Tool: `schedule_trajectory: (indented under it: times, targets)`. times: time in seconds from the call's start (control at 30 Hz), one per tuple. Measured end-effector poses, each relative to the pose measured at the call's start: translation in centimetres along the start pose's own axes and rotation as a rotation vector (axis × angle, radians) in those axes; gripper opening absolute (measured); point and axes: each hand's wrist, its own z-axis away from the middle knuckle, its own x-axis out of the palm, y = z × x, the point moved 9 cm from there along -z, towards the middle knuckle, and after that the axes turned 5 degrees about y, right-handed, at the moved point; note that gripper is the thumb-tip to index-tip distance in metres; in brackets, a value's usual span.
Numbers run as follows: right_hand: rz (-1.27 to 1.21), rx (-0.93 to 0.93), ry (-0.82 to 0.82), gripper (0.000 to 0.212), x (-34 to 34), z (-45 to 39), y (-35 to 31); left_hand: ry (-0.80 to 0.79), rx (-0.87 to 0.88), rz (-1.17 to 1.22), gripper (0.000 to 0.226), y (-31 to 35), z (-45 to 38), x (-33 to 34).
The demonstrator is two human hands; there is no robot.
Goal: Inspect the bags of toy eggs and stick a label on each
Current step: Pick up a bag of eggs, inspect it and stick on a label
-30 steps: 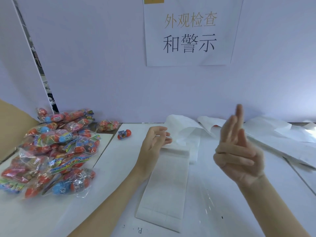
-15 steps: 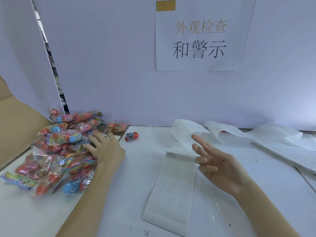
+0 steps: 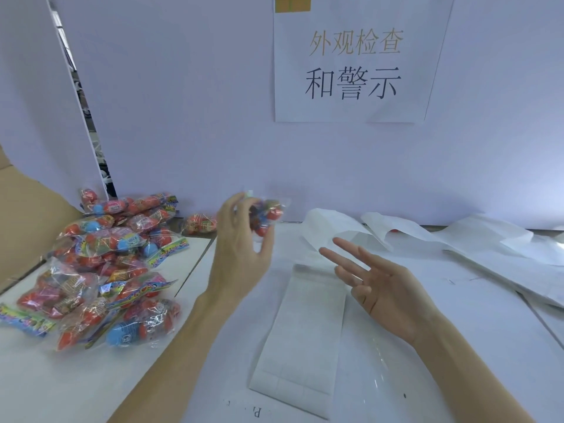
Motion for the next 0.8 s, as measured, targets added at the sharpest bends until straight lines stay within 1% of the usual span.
schedule_trajectory:
  times: [0.03, 0.1, 0.17, 0.2, 0.27, 0.33, 0.4, 0.43, 0.53, 0.57, 0.63, 0.67, 0.7, 0.77, 0.8]
  targets:
    - [0.006, 0.0, 0.011, 0.052, 0.1, 0.0, 0.1, -0.033, 0.058, 0.073, 0.054, 1.4, 0.3, 0.6]
    - [0.064, -0.013, 0.039, 0.053, 0.3, -0.1, 0.1, -0.161, 0.18, 0.191, 0.058, 4.0, 1.4, 2.1]
    - [0.178, -0.049, 0.078, 0.054, 0.5, 0.0, -0.1, -0.301, 0.279, 0.228, 0.059, 5.9, 2.7, 3.7]
    - [0.256, -0.084, 0.11, 0.054, 0.5, 0.1, -0.4, -0.339, 0.314, 0.236, 0.059, 6.5, 3.2, 4.2]
    - [0.424, -0.182, 0.213, 0.051, -0.1, 0.2, -1.1, -0.371, 0.328, 0.279, 0.06, 7.1, 3.8, 4.6]
    - [0.503, -0.263, 0.313, 0.043, -0.8, 0.4, -1.7, -0.418, 0.292, 0.336, 0.069, 7.0, 4.0, 5.0]
    - [0.49, -0.312, 0.359, 0.033, -1.1, 0.5, -2.0, -0.446, 0.215, 0.365, 0.077, 6.5, 4.1, 5.3]
    - [0.493, -0.329, 0.374, 0.029, -1.2, 0.6, -2.2, -0.426, 0.158, 0.381, 0.074, 6.1, 4.0, 5.2]
    - [0.549, -0.361, 0.41, 0.023, -1.3, 0.7, -2.5, -0.264, -0.03, 0.341, 0.051, 4.2, 3.2, 4.5]
    - [0.563, -0.365, 0.415, 0.023, -1.3, 0.7, -2.5, -0.244, -0.104, 0.324, 0.045, 3.4, 3.0, 4.5]
    - [0.577, -0.366, 0.398, 0.023, -0.9, 0.7, -2.5, -0.315, -0.286, 0.365, 0.025, 1.9, 3.1, 5.4]
    - [0.583, -0.364, 0.395, 0.023, -0.7, 0.8, -2.6, -0.376, -0.386, 0.429, 0.013, 1.2, 3.4, 6.1]
    - [0.587, -0.36, 0.408, 0.025, -0.7, 0.8, -2.6, -0.423, -0.489, 0.515, 0.006, 0.8, 3.8, 6.7]
    - [0.569, -0.352, 0.476, 0.028, -1.1, 0.9, -2.7, -0.43, -0.639, 0.619, 0.015, 0.1, 4.4, 7.1]
    - [0.552, -0.356, 0.512, 0.03, -1.4, 1.0, -2.8, -0.421, -0.674, 0.641, 0.017, -0.1, 4.4, 7.1]
